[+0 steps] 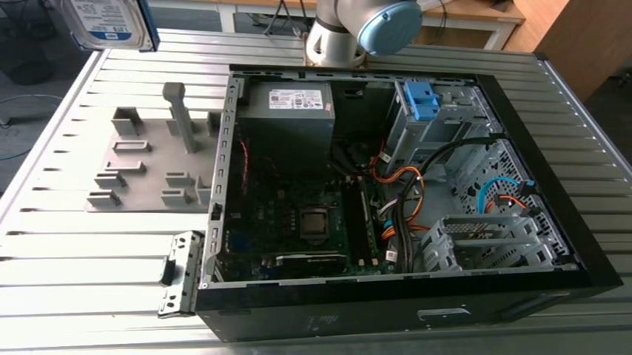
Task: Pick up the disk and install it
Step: 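Pick up the disk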
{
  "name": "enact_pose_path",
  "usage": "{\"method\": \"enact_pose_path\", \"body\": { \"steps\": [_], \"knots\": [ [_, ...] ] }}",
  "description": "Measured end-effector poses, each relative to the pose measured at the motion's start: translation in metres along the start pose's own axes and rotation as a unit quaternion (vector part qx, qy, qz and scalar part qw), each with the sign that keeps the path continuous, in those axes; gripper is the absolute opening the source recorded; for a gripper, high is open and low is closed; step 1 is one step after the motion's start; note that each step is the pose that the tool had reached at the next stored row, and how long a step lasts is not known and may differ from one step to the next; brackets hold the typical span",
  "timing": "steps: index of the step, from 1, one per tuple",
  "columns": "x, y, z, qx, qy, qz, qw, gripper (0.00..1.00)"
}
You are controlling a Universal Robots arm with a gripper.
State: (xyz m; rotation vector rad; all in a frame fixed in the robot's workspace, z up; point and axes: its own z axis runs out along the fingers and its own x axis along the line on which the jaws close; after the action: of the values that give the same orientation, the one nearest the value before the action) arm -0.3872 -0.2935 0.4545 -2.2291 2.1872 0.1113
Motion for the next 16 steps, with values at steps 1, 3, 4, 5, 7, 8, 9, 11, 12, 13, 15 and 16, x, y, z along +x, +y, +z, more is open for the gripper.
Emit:
{"method": "enact_pose_path", "body": {
  "steps": [1,3,4,5,7,8,9,11,12,13,15,16],
  "knots": [
    [0.0000,0.0000,-0.0006,0.0000,0.0000,0.000,1.00000,0.36],
    [-0.0001,0.0001,-0.0018,0.0000,0.0000,0.000,1.00000,0.36],
    [-0.0002,0.0001,-0.0024,0.0000,0.0000,0.000,1.00000,0.36],
    [-0.0002,0.0001,-0.0030,0.0000,0.0000,0.000,1.00000,0.36],
    [-0.0003,0.0002,-0.0041,0.0000,0.0000,0.000,1.00000,0.36],
    [-0.0003,0.0002,-0.0047,0.0000,0.0000,0.000,1.00000,0.36],
    [-0.0003,0.0002,-0.0053,0.0000,0.0000,0.000,1.00000,0.36],
    [-0.0004,0.0003,-0.0067,0.0000,0.0000,0.000,1.00000,0.36],
    [-0.0005,0.0003,-0.0074,0.0000,0.0000,0.000,1.00000,0.36],
    [-0.0005,0.0003,-0.0082,0.0000,0.0000,0.000,1.00000,0.36],
    [-0.0006,0.0004,-0.0098,0.0000,0.0000,0.000,1.00000,0.36],
    [-0.0007,0.0004,-0.0106,0.0000,0.0000,0.000,1.00000,0.36]
  ]
}}
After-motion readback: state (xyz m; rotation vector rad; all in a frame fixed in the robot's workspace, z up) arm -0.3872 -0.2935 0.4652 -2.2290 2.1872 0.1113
